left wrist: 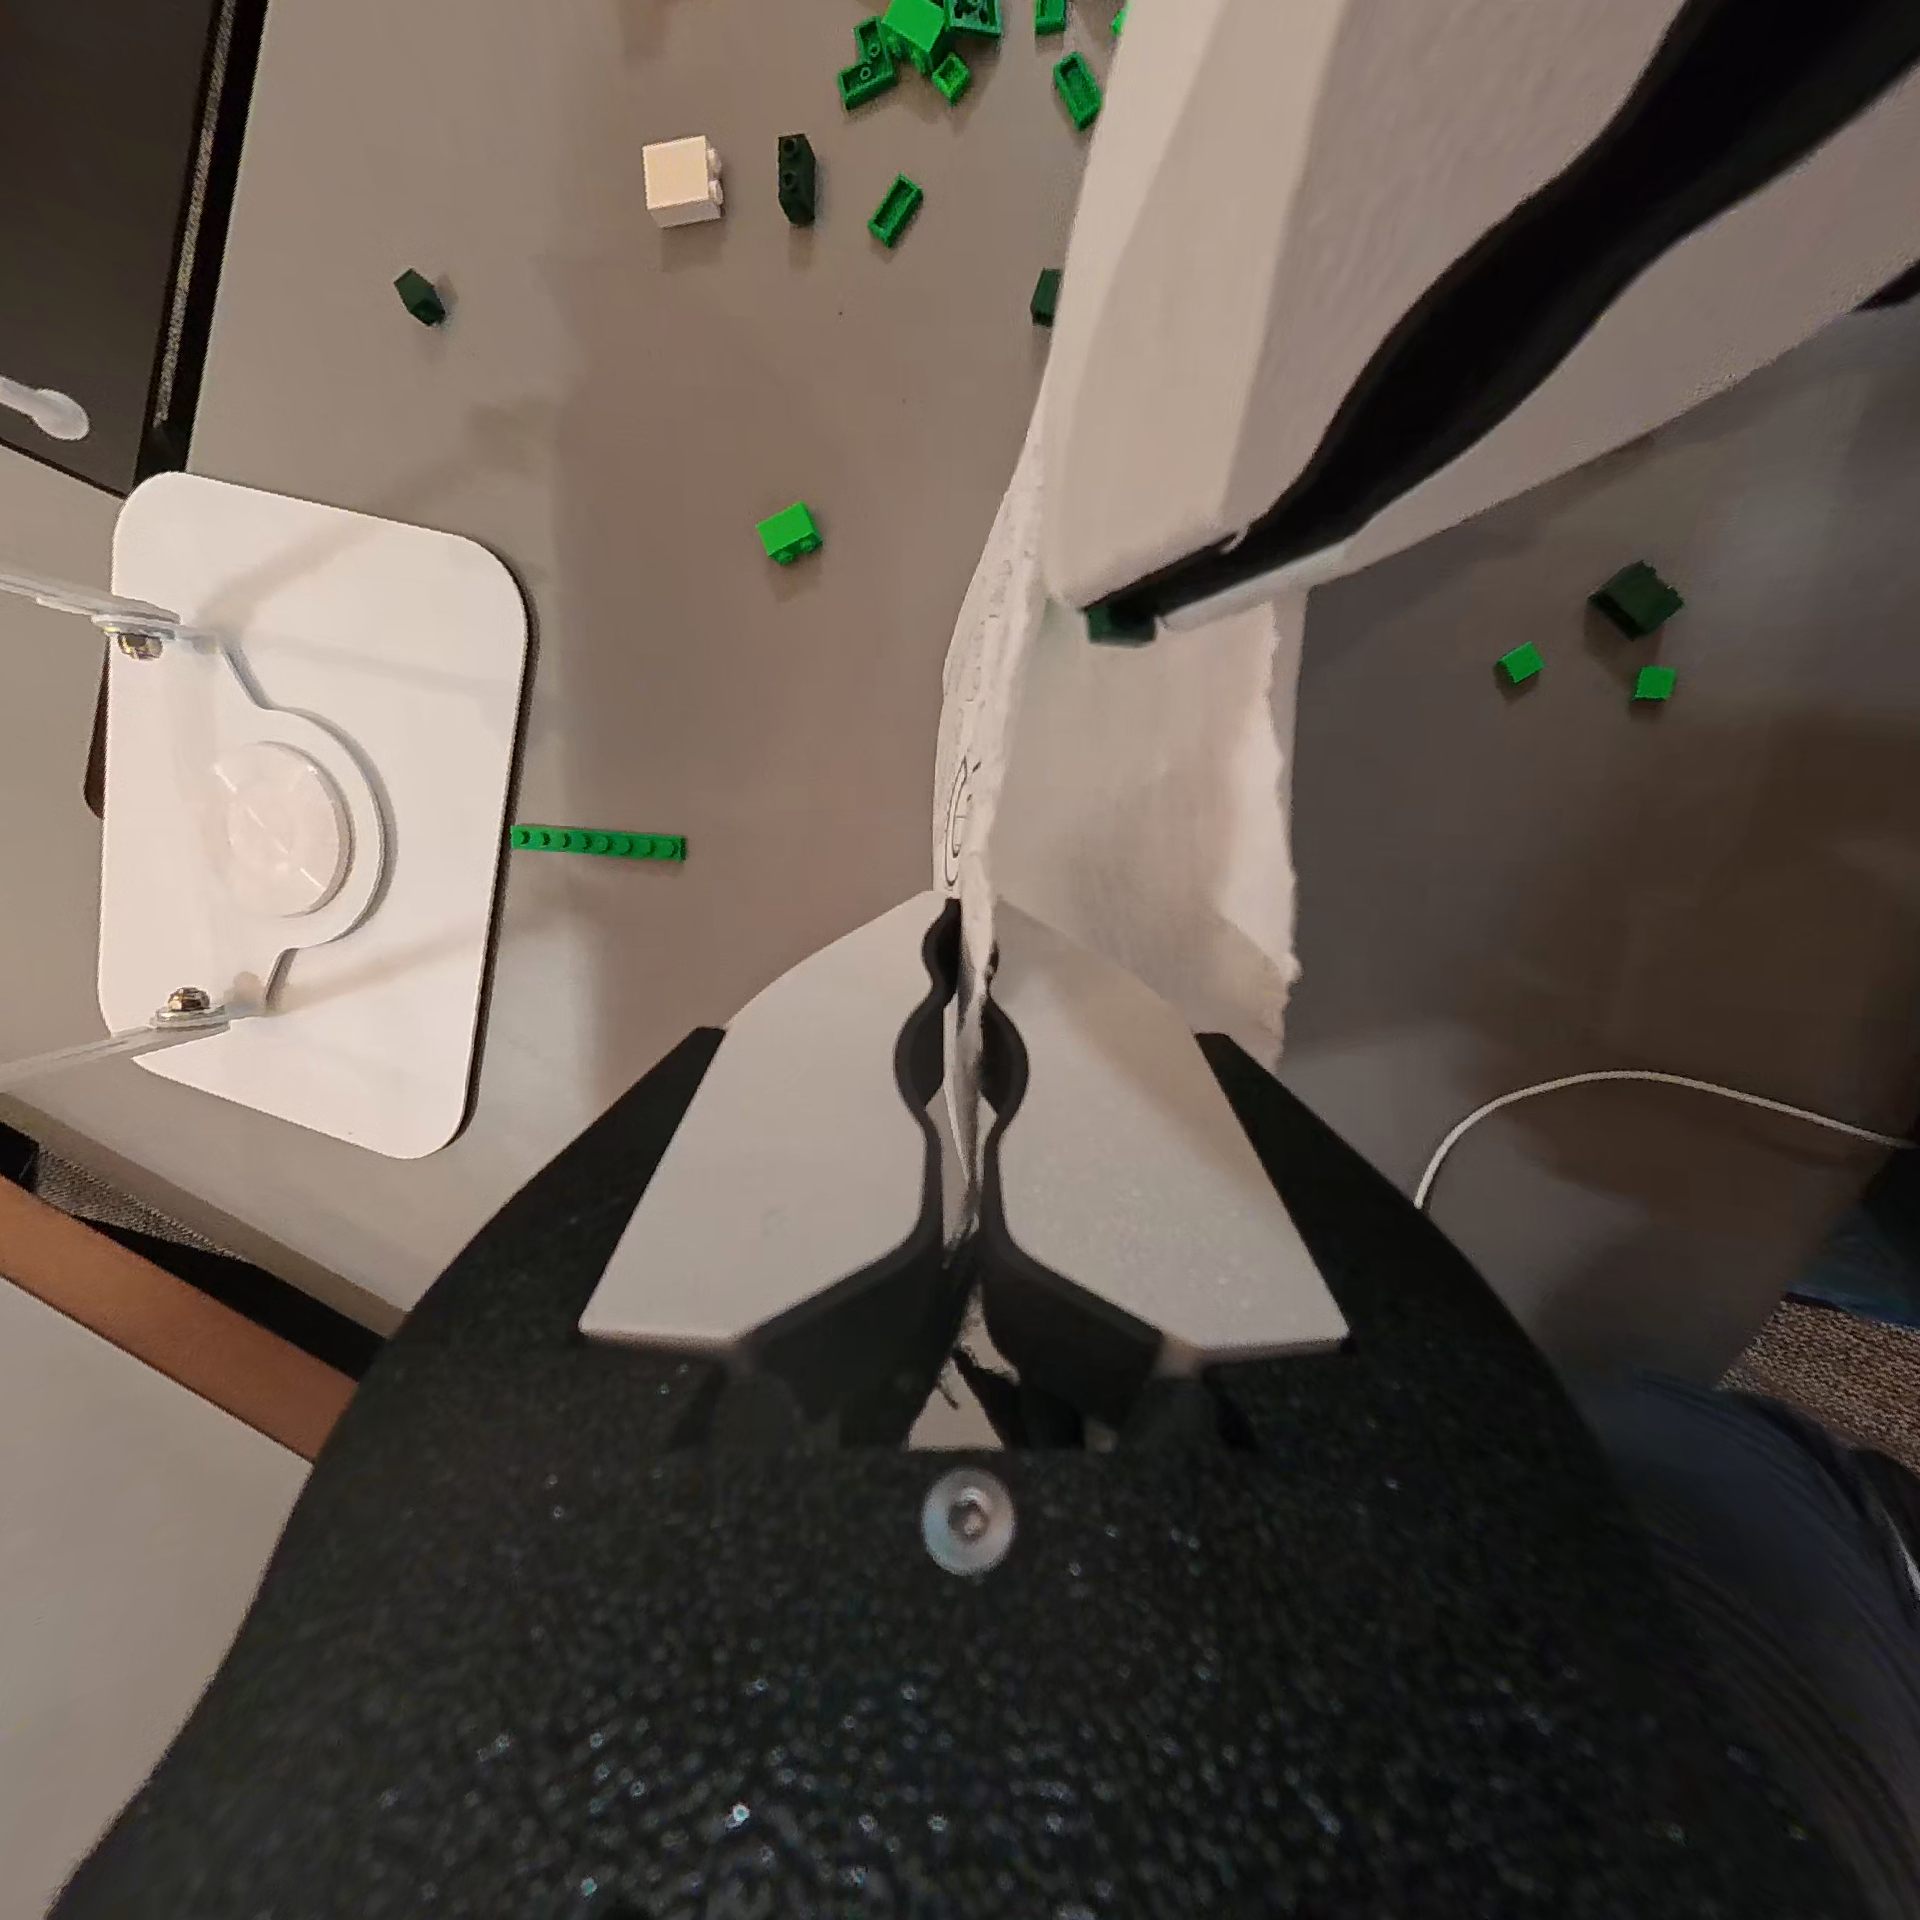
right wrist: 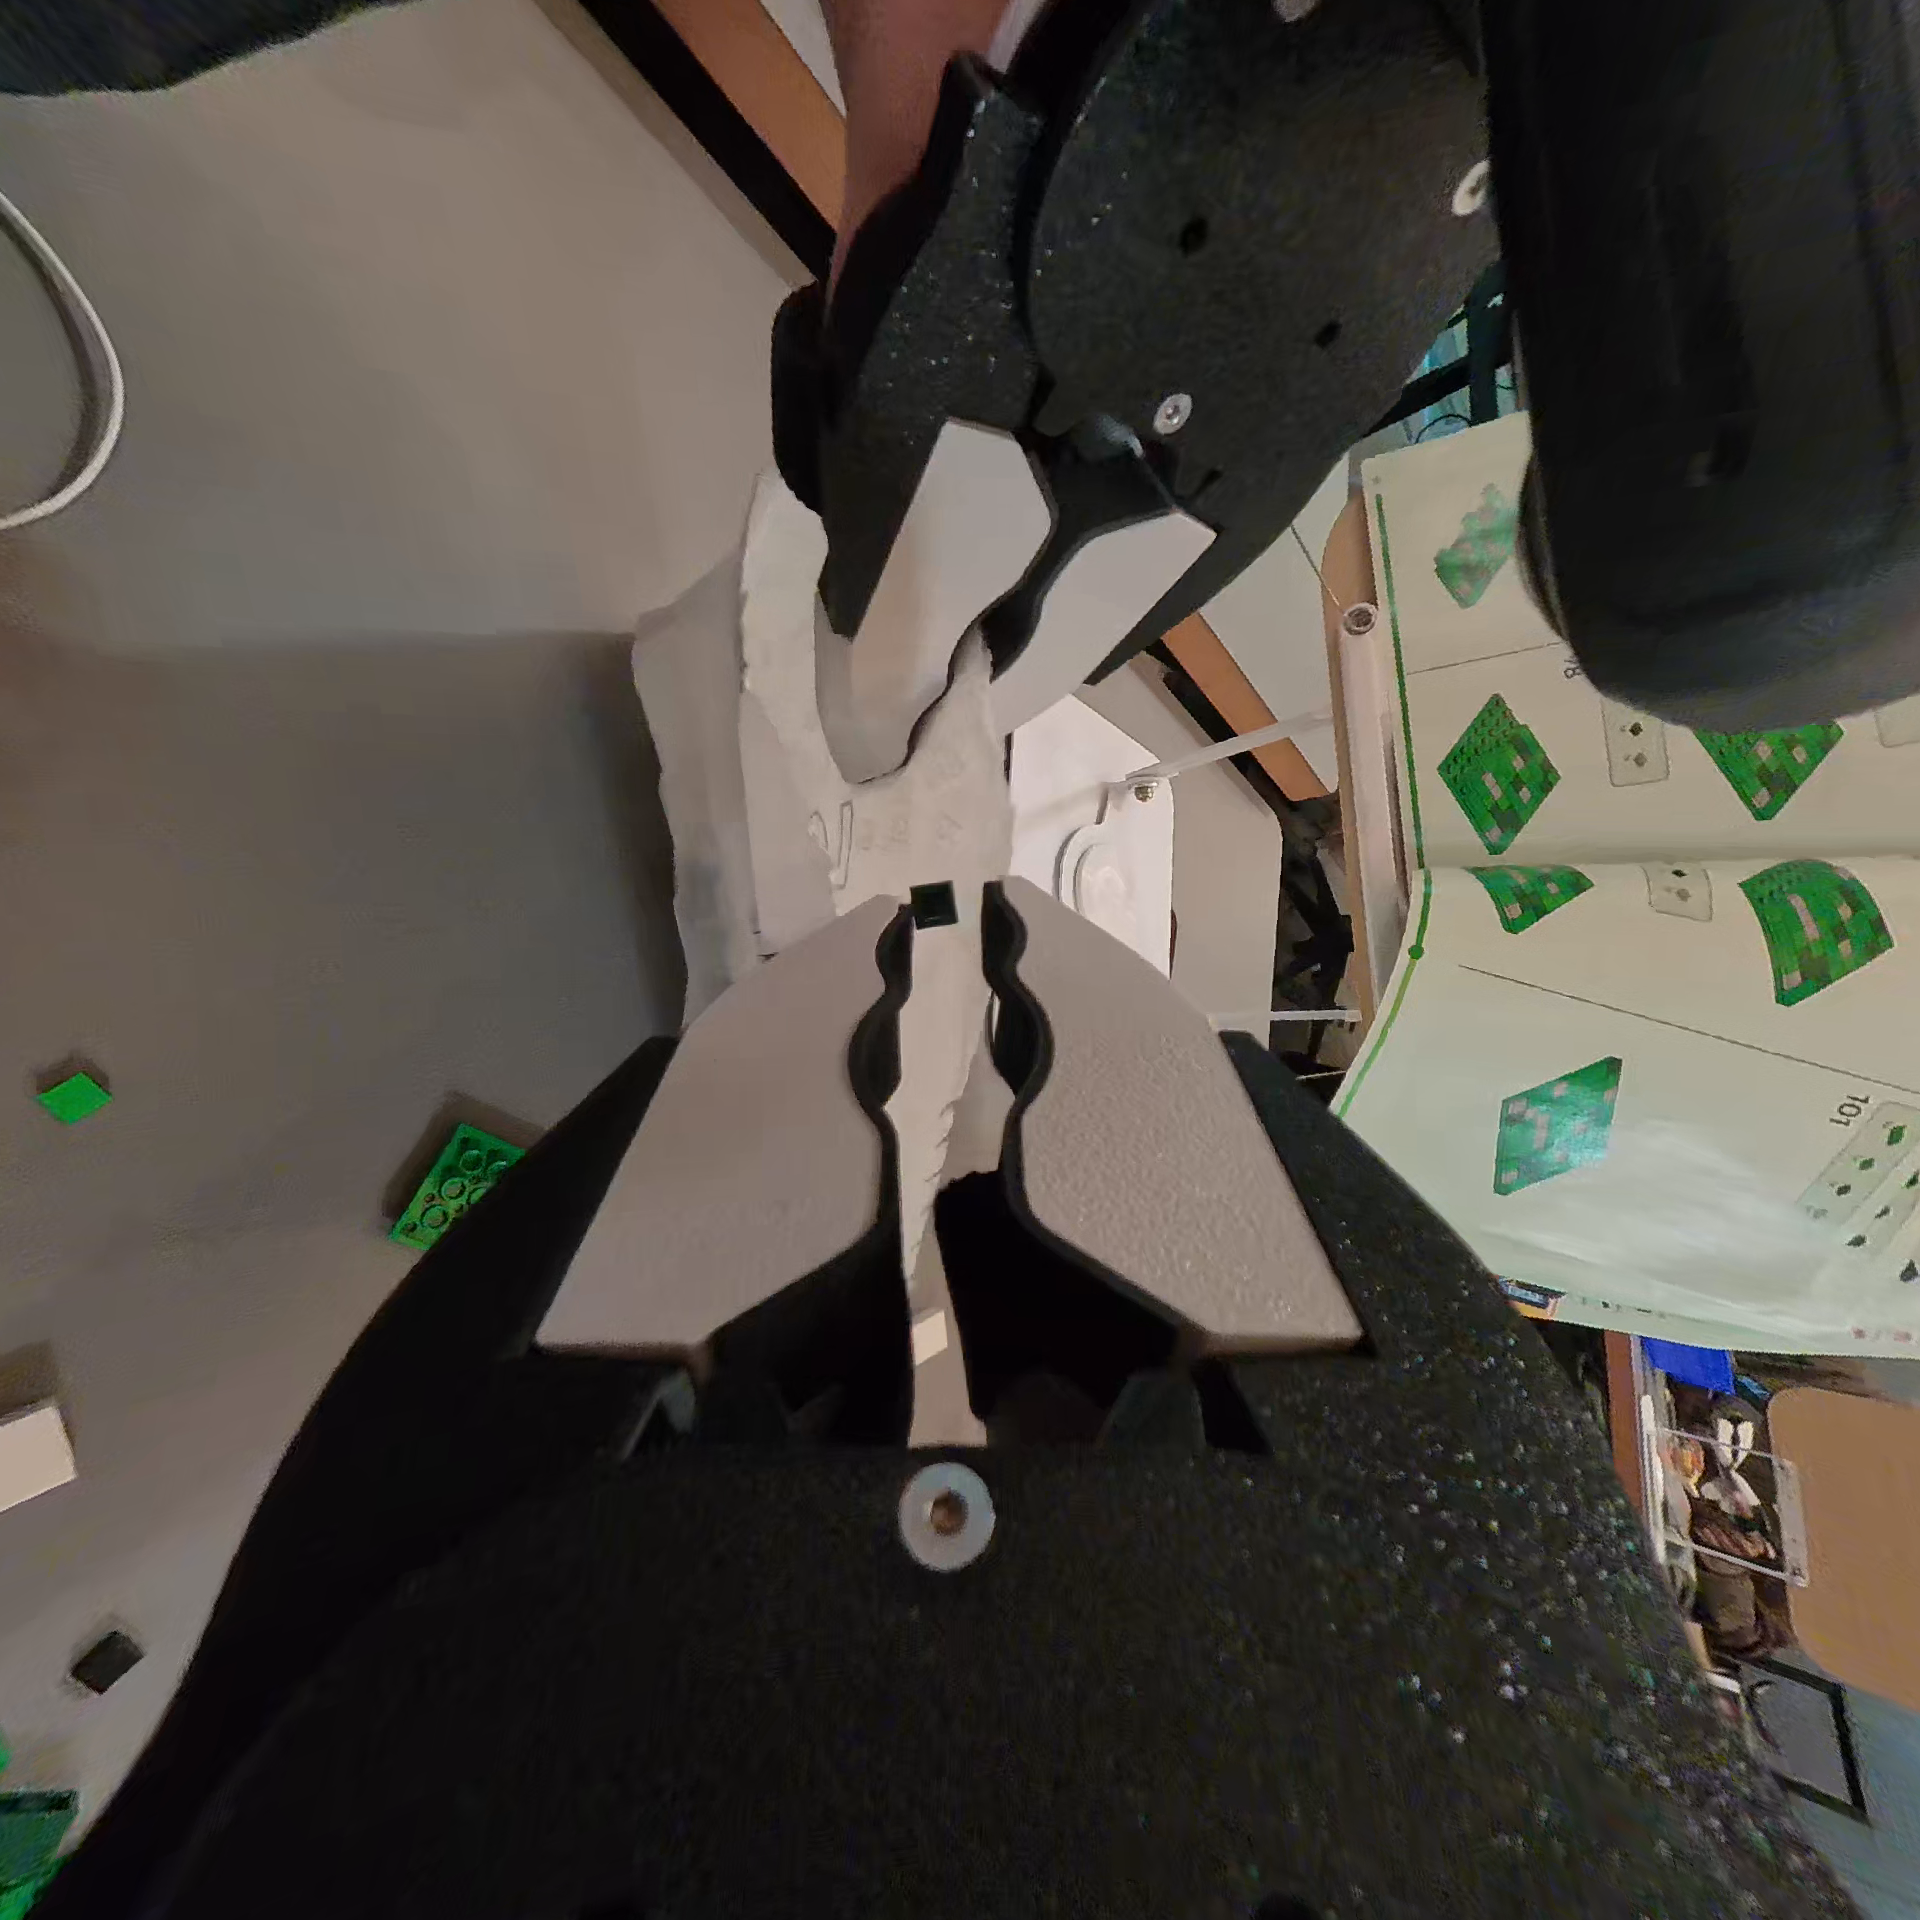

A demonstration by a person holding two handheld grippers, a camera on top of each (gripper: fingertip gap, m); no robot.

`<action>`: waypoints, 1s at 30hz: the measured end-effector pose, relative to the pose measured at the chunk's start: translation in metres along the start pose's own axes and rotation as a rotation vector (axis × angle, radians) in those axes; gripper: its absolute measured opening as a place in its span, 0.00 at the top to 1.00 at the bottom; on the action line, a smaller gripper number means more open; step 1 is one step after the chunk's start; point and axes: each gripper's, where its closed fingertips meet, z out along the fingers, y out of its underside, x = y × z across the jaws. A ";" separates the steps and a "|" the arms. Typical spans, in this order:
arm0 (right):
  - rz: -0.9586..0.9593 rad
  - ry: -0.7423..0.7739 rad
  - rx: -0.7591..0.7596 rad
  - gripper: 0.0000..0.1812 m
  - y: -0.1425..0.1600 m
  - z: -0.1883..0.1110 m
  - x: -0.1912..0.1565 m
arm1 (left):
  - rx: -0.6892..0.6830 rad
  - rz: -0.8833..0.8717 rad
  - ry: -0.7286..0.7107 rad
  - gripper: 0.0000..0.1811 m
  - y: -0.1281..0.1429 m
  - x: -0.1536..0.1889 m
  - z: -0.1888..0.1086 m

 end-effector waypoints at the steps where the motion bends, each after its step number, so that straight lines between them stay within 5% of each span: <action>1: -0.006 -0.003 -0.006 0.92 0.000 0.001 0.000 | 0.000 -0.001 0.001 1.00 0.000 0.000 0.000; 11: 0.002 -0.007 -0.014 0.89 -0.001 0.000 -0.002 | -0.001 -0.002 -0.001 1.00 0.001 -0.001 -0.001; 16: 0.126 0.065 0.009 0.88 0.010 -0.024 0.012 | -0.008 0.005 -0.006 1.00 0.003 -0.003 0.000; 25: 0.622 0.037 -0.285 0.79 0.180 -0.057 -0.013 | 0.006 -0.005 -0.076 1.00 0.007 -0.016 -0.006; 30: 0.823 -0.134 -0.308 0.81 0.232 -0.056 -0.049 | 0.022 -0.026 -0.154 1.00 0.012 -0.028 -0.018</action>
